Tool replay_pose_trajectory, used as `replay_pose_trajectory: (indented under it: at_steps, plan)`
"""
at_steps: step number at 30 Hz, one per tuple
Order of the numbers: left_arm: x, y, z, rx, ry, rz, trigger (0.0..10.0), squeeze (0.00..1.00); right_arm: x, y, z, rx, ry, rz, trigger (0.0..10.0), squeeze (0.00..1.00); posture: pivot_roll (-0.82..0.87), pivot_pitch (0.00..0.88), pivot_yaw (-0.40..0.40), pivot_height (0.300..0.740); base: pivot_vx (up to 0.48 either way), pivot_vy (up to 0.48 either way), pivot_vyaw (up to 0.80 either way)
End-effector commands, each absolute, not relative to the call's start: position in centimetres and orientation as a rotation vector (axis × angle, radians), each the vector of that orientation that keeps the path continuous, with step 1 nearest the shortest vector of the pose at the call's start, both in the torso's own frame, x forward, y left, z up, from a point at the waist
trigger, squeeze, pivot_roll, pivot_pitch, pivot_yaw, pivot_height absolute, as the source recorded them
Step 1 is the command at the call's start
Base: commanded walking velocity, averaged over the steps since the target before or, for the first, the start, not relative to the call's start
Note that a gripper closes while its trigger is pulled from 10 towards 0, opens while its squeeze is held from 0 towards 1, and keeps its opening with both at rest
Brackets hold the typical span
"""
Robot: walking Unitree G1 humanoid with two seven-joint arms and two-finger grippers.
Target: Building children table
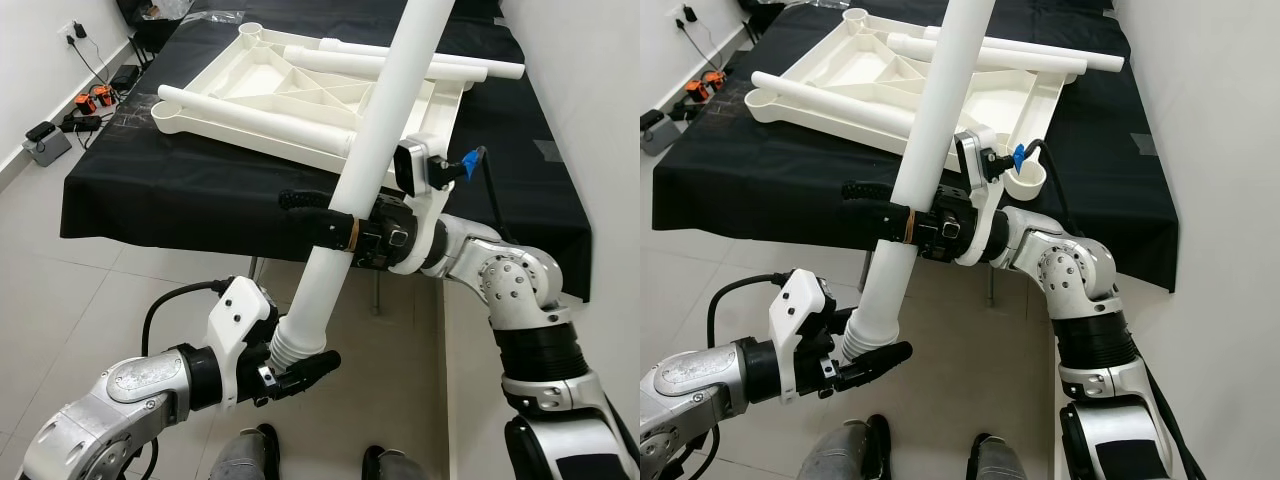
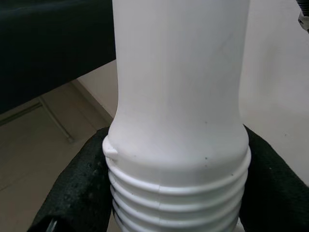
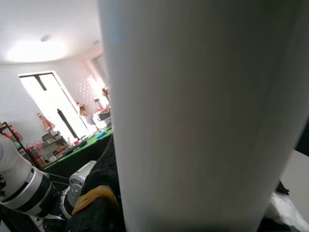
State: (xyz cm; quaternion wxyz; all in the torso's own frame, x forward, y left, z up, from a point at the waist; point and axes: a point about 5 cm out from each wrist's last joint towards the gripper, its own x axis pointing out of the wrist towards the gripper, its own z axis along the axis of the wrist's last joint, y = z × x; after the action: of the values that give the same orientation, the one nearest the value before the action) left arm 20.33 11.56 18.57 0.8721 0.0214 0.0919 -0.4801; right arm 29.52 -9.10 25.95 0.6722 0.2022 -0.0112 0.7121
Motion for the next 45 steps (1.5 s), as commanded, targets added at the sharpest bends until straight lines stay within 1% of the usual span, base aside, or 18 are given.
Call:
replay_pose_trajectory:
  at_steps: [1, 4, 5, 11, 16, 17, 27, 30, 32, 35, 36, 38, 40, 41, 42, 43, 44, 45]
  plan:
    - [20.4, 11.8, 18.3, 0.048, 0.213, -1.002, 10.0, 0.0, 29.1, -9.0, 26.2, 0.444, -0.034, 1.624, 0.0, 0.0, 0.07, 0.211, -0.006, 0.74, 0.0, 0.0, 0.0]
    - [20.5, 11.8, 18.3, 0.043, 0.22, -0.99, 10.0, 0.0, 29.2, -9.0, 26.2, 0.446, -0.033, 1.623, 0.0, 0.0, 0.07, 0.211, -0.006, 0.74, 0.0, 0.0, 0.0]
    - [20.7, 11.9, 18.2, 0.04, 0.228, -0.984, 10.0, 1.0, 29.2, -9.0, 26.2, 0.446, -0.033, 1.622, 0.0, 0.0, 0.07, 0.211, -0.006, 0.74, 0.0, 0.0, 0.0]
    - [20.8, 11.9, 18.3, 0.042, 0.215, -0.976, 10.0, 1.0, 29.2, -9.0, 26.3, 0.452, -0.033, 1.621, 0.0, 0.0, 0.07, 0.209, -0.006, 0.74, 0.0, 0.0, 0.0]
    - [21.4, 12.3, 18.5, 0.088, 0.193, -0.92, 10.0, 1.0, 29.5, -9.1, 26.4, 0.451, -0.043, 1.596, 0.0, 0.0, 0.07, 0.209, -0.006, 0.74, 0.0, 0.0, 0.0]
    - [21.4, 12.4, 18.6, 0.089, 0.192, -0.919, 10.0, 0.0, 29.7, -9.2, 26.5, 0.45, -0.047, 1.582, 0.0, 0.0, 0.07, 0.205, -0.005, 0.74, 0.0, 0.0, 0.0]
    - [21.5, 12.3, 18.9, 0.09, 0.18, -0.914, 10.0, 0.0, 31.0, -9.5, 26.5, 0.434, -0.064, 1.495, 0.0, 0.0, 0.07, 0.2, -0.006, 0.74, 0.0, 0.0, 0.0]
    - [21.4, 12.4, 18.6, 0.097, 0.18, -0.894, 10.0, 0.0, 32.1, -9.7, 26.9, 0.42, -0.09, 1.409, 0.0, 0.0, 0.07, 0.188, -0.009, 0.74, 0.0, 0.0, 0.0]
    - [21.4, 12.4, 18.6, 0.097, 0.18, -0.894, 10.0, 0.0, 32.1, -9.7, 26.9, 0.42, -0.09, 1.409, 0.0, 0.0, 0.07, 0.188, -0.009, 0.74, 0.0, 0.0, 0.0]
    - [21.6, 12.7, 18.4, 0.12, 0.174, -0.845, 10.0, 0.0, 33.7, -10.3, 27.5, 0.411, -0.139, 1.246, 0.0, 0.0, 0.07, 0.181, -0.007, 0.74, 0.0, 0.0, 0.0]
    - [21.6, 12.7, 18.4, 0.12, 0.174, -0.845, 10.0, 0.0, 33.7, -10.3, 27.5, 0.411, -0.139, 1.246, 0.0, 0.0, 0.07, 0.181, -0.007, 0.74, 0.0, 0.0, 0.0]
    - [22.0, 13.1, 18.2, 0.155, 0.175, -0.781, 10.0, 0.0, 34.8, -11.1, 28.3, 0.391, -0.196, 1.122, 0.0, 0.0, 0.07, 0.179, -0.008, 0.74, 0.0, 0.0, 0.0]
    - [22.1, 13.3, 18.1, 0.167, 0.175, -0.764, 10.0, 0.0, 35.0, -11.3, 28.5, 0.382, -0.212, 1.09, 0.0, 0.0, 0.07, 0.179, -0.008, 0.74, 0.0, 0.0, 0.0]
    - [22.4, 13.4, 18.2, 0.181, 0.165, -0.73, 10.0, 0.0, 35.7, -11.8, 29.1, 0.347, -0.239, 1.001, 0.0, 0.0, 0.08, 0.177, -0.01, 0.74, 0.0, 0.0, 0.0]
    - [22.4, 13.4, 18.2, 0.181, 0.165, -0.73, 10.0, 0.0, 35.7, -11.8, 29.1, 0.347, -0.239, 1.001, 0.0, 0.0, 0.08, 0.177, -0.01, 0.74, 0.0, 0.0, 0.0]
    - [22.6, 13.3, 18.4, 0.191, 0.143, -0.705, 10.0, 0.0, 36.4, -12.5, 29.9, 0.307, -0.277, 0.887, 0.0, 0.0, 0.08, 0.177, -0.009, 0.74, 0.0, 0.0, 0.0]
    - [22.6, 13.3, 18.4, 0.191, 0.143, -0.705, 10.0, 0.0, 36.4, -12.5, 29.9, 0.307, -0.277, 0.887, 0.0, 0.0, 0.08, 0.177, -0.009, 0.74, 0.0, 0.0, 0.0]
    - [22.9, 13.2, 18.7, 0.18, 0.116, -0.676, 10.0, 0.0, 37.0, -13.2, 30.5, 0.27, -0.302, 0.769, 0.0, 0.0, 0.08, 0.177, -0.007, 0.74, 0.0, 0.0, 0.0]
